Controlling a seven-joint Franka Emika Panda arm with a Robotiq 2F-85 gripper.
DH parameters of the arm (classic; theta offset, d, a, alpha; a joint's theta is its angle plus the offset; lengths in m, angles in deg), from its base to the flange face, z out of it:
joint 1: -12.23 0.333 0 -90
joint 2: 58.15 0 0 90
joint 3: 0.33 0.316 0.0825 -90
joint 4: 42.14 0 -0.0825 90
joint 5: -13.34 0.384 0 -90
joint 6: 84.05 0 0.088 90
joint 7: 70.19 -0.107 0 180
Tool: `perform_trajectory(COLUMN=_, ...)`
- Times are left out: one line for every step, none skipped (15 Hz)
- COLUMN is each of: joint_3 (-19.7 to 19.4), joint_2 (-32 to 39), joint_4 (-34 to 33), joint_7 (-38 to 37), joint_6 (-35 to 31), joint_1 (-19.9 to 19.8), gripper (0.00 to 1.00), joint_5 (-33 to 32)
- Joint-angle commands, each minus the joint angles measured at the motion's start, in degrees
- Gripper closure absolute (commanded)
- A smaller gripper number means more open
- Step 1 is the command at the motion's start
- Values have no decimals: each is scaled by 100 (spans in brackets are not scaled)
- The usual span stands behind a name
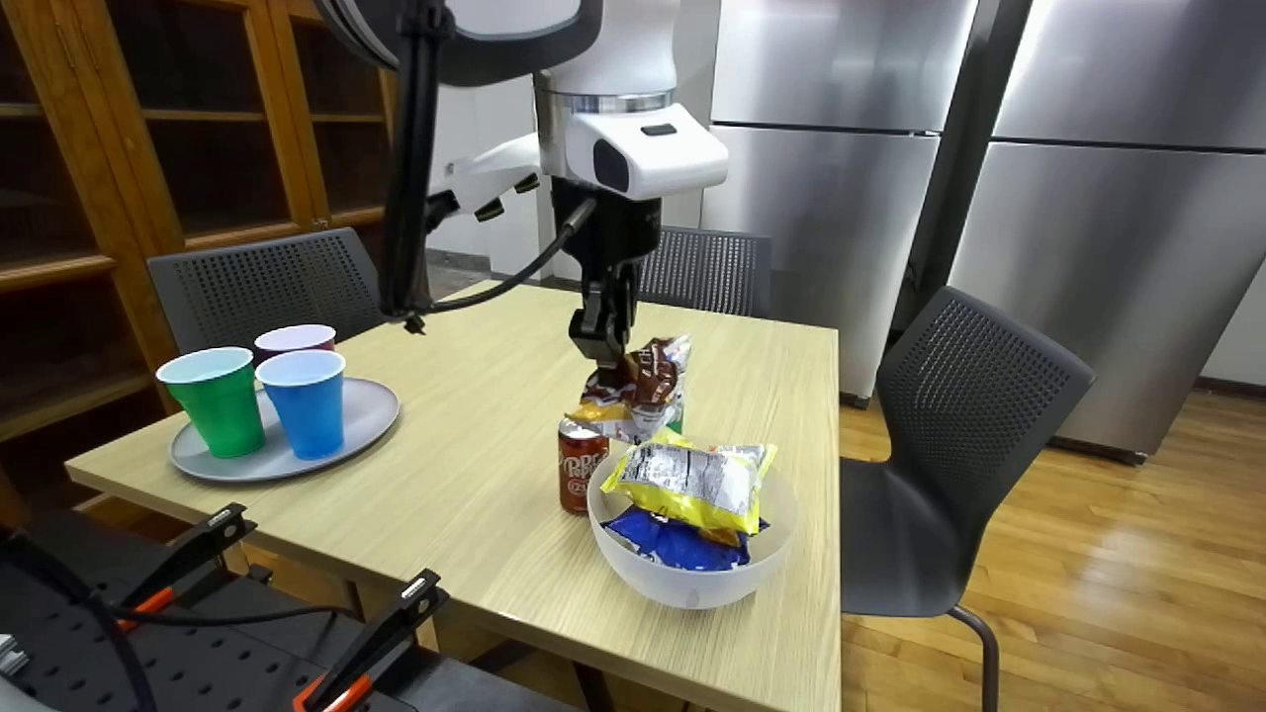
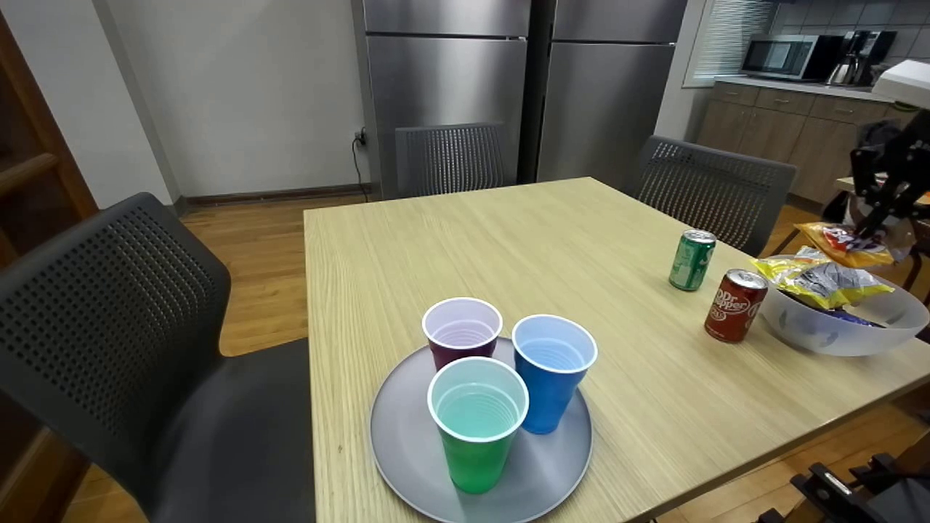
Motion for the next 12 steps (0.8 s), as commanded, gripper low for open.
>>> perform_trajectory(joint_3=-50, joint_2=61, joint_4=7, joint_7=-341, joint_6=182, joint_1=-259, gripper=100, joint_5=-289)
perform_trajectory(joint_3=-93, joint_2=109, joint_4=-12, joint_7=-349, joint_6=216, joint_1=-280, gripper=100, joint_5=-279)
perform_trajectory(joint_3=-135, joint_2=181, joint_4=-41, joint_7=-372, joint_6=217, joint_1=-304, gripper=100, joint_5=-284)
perform_trajectory(joint_3=-167, joint_2=261, joint_4=-68, joint_7=-420, joint_6=193, joint_1=-326, gripper=100, joint_5=-303)
perform_trajectory(joint_3=-228, joint_2=355, joint_4=-130, joint_7=-365, joint_6=239, joint_1=-308, gripper=100, joint_5=-214)
perform_trajectory(joint_3=-260, joint_2=484, joint_4=-189, joint_7=-427, joint_6=222, joint_1=-324, gripper=100, joint_5=-241)
perform_trajectory(joint_3=-305, joint_2=622, joint_4=-267, joint_7=-448, joint_6=245, joint_1=-309, gripper=100, joint_5=-225)
perform_trajectory(joint_3=-349, joint_2=714, joint_4=-318, joint_7=-464, joint_6=283, joint_1=-282, gripper=100, joint_5=-196)
perform_trajectory(joint_3=-385, joint_2=831, joint_4=-390, joint_7=-510, joint_6=285, joint_1=-258, gripper=100, joint_5=-200)
perform_trajectory(joint_3=-428, joint_2=934, joint_4=-462, joint_7=-519, joint_6=313, joint_1=-227, gripper=100, joint_5=-169)
perform_trajectory(joint_3=-464, joint_2=1012, joint_4=-528, joint_7=-534, joint_6=340, joint_1=-198, gripper=100, joint_5=-151)
perform_trajectory(joint_3=-493, joint_2=1119, joint_4=-613, joint_7=-568, joint_6=344, joint_1=-172, gripper=100, joint_5=-152)
